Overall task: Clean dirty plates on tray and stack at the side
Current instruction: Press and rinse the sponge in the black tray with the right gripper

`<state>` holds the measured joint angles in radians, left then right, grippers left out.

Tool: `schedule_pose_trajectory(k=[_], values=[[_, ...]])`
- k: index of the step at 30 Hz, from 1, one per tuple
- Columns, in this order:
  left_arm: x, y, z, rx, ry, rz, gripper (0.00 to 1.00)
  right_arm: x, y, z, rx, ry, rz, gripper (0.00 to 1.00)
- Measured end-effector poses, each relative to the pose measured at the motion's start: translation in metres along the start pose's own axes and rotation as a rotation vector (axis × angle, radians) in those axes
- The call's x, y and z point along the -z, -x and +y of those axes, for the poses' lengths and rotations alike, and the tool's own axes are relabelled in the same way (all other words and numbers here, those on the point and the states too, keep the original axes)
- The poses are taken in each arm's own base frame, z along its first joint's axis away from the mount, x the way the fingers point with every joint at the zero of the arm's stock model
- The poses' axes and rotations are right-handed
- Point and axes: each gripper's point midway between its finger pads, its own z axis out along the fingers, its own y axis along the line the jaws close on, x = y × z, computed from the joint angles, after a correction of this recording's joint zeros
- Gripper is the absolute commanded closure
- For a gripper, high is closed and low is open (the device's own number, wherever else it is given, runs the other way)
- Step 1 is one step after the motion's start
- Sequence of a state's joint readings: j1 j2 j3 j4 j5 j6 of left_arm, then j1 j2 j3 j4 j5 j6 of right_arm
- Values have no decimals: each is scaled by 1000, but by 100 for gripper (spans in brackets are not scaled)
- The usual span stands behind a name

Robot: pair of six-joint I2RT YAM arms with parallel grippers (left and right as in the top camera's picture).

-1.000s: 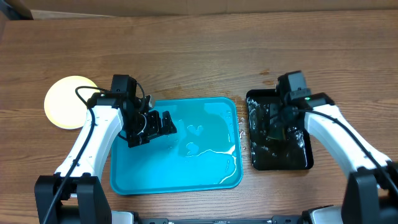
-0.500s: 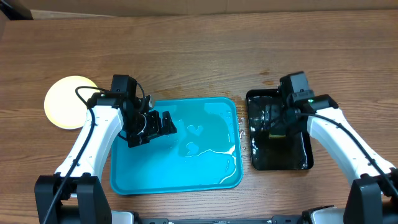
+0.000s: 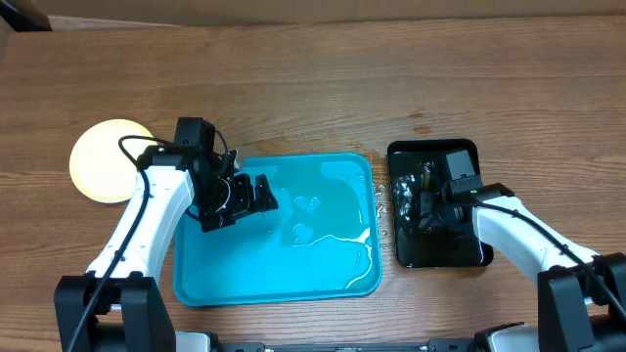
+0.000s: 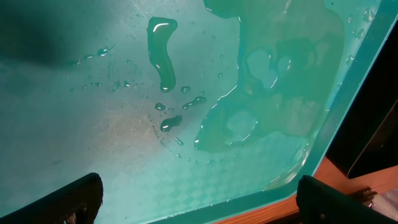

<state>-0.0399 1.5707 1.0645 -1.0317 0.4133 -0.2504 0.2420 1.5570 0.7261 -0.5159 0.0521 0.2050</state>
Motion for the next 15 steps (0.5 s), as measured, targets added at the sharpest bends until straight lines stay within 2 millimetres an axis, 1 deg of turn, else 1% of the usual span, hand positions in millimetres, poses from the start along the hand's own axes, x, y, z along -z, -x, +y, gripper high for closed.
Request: schedule_pose_trajectory(k=[1, 2, 4, 5, 6, 7, 9, 10, 11, 13, 15], values=[[0, 0, 0, 0, 0, 0, 0, 0, 0, 0, -1, -1, 1, 31], [0, 0, 0, 0, 0, 0, 0, 0, 0, 0, -3, 0, 0, 21], [0, 0, 0, 0, 0, 0, 0, 0, 1, 1, -1, 3, -3, 20], [0, 0, 0, 0, 0, 0, 0, 0, 1, 2, 1, 3, -5, 27], [0, 0, 0, 0, 0, 0, 0, 0, 1, 2, 8, 4, -6, 66], [0, 0, 0, 0, 0, 0, 0, 0, 1, 1, 10, -2, -5, 96], [0, 0, 0, 0, 0, 0, 0, 0, 1, 0, 8, -6, -4, 95], [0, 0, 0, 0, 0, 0, 0, 0, 1, 0, 8, -6, -6, 60], [0, 0, 0, 0, 0, 0, 0, 1, 2, 1, 1, -3, -8, 46], [0, 0, 0, 0, 0, 0, 0, 1, 2, 1, 1, 0, -8, 14], [0, 0, 0, 0, 0, 0, 0, 3, 5, 3, 1, 3, -7, 3]])
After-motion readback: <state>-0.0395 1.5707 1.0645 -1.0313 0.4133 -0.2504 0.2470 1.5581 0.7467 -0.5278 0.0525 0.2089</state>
